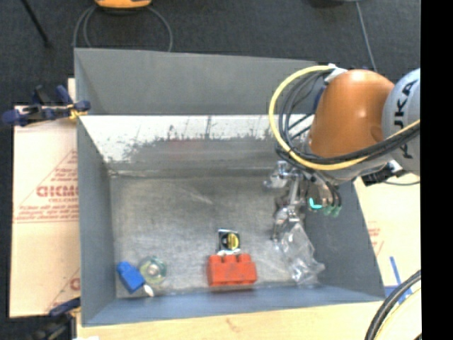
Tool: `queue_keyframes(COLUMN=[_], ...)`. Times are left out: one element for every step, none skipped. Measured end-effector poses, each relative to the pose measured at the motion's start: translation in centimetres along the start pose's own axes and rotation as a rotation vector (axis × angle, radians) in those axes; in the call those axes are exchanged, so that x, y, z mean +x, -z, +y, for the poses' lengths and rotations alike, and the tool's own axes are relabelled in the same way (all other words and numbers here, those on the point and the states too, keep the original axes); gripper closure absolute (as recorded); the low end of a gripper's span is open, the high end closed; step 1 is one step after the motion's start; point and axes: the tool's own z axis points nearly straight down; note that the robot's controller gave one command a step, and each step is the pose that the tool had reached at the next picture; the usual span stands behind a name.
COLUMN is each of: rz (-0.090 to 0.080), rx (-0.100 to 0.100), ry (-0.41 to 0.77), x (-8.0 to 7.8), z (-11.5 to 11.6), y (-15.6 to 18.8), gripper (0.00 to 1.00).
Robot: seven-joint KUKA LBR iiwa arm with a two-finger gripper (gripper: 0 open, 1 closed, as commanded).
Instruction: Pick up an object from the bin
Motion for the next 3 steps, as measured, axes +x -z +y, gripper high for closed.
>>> queue_keyframes(rz=[-0.031, -0.022, -0.017], rx=[0.004, -0.002, 0.001], ry=[0.179, 0.287, 0.556], x=[6.0, 5.1, 4.8], z=[2.4, 0.3, 9.2], y=[-12.8, -13.1, -13.0], gripper=[0.00, 0.00, 0.00])
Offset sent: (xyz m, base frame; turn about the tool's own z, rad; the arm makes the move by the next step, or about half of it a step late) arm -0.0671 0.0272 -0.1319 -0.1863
